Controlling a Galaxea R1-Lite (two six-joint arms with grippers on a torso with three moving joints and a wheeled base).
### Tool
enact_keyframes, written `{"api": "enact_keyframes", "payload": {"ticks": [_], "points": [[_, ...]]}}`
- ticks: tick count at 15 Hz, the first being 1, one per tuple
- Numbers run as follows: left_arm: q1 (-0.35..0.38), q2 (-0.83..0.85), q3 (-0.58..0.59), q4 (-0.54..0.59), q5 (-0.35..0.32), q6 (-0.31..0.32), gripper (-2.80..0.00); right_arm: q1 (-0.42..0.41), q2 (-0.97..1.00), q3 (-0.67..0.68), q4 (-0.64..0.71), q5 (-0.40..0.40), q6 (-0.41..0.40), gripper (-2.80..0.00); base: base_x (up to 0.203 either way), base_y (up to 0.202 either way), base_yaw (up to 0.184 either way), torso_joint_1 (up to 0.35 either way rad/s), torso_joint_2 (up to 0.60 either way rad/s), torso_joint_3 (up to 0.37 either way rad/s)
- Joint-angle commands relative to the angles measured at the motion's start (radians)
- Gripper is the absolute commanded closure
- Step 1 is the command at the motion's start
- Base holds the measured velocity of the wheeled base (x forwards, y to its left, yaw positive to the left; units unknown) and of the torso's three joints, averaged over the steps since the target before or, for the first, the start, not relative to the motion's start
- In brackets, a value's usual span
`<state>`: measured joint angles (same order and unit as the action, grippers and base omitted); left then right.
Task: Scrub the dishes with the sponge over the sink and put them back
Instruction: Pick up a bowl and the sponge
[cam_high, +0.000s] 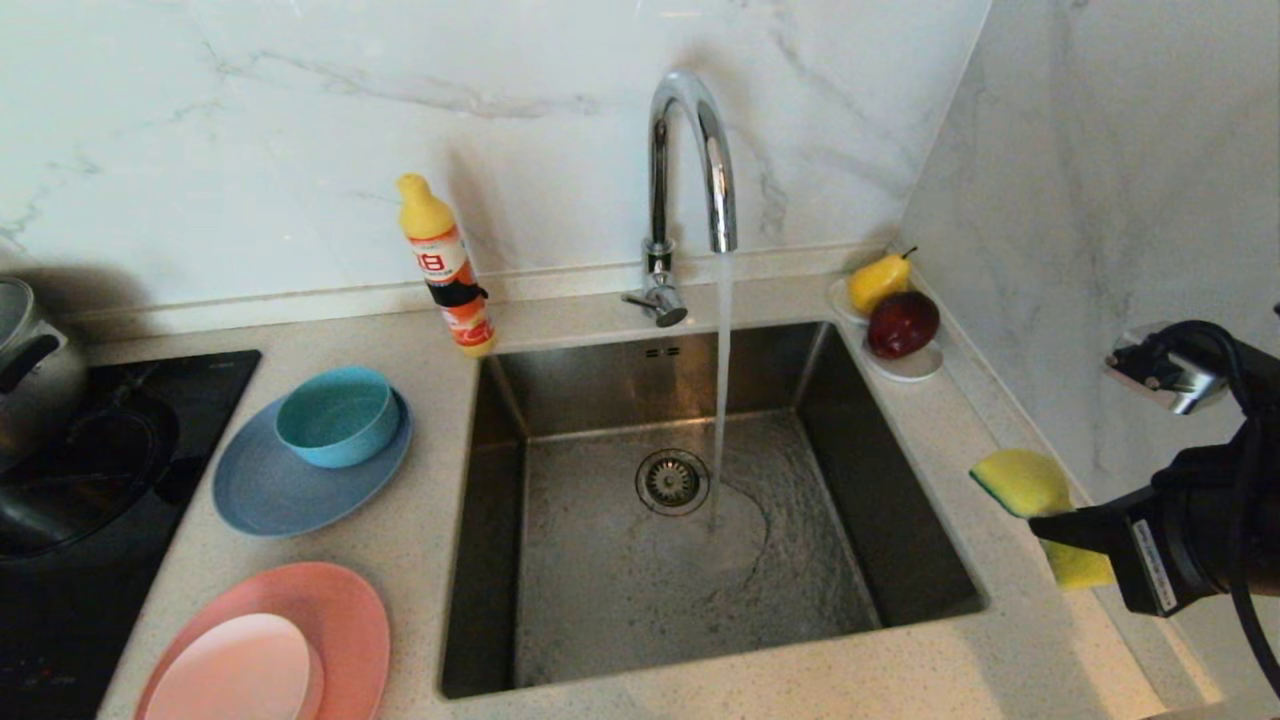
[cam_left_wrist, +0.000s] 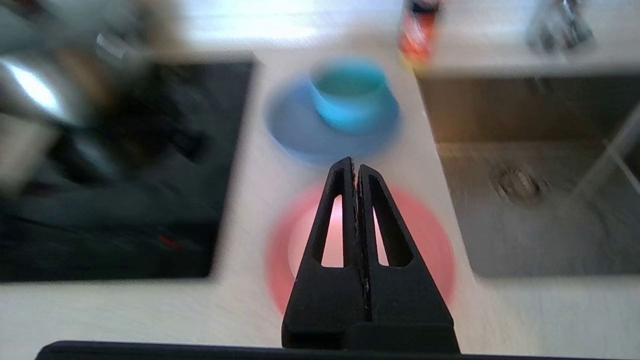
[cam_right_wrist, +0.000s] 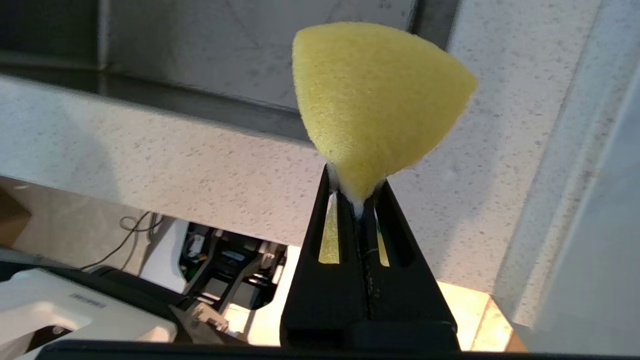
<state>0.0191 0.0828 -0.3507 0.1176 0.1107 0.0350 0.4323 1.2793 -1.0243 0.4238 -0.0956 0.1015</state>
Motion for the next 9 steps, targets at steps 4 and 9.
{"api": "enact_keyframes", "payload": {"ticks": [4, 9], "points": [[0.001, 0.448, -0.344, 0.15, 0.172, -0.016, 0.0, 0.0, 0.017, -0.005, 0.0, -0.004, 0.001, 0.0, 0.0, 0.0, 0.0, 0.0, 0.0, 0.0], [0.014, 0.911, -0.634, 0.245, 0.22, -0.071, 0.0, 0.009, 0.067, -0.023, 0.001, -0.006, 0.003, 0.0, 0.0, 0.0, 0.0, 0.0, 0.0, 0.0]]}}
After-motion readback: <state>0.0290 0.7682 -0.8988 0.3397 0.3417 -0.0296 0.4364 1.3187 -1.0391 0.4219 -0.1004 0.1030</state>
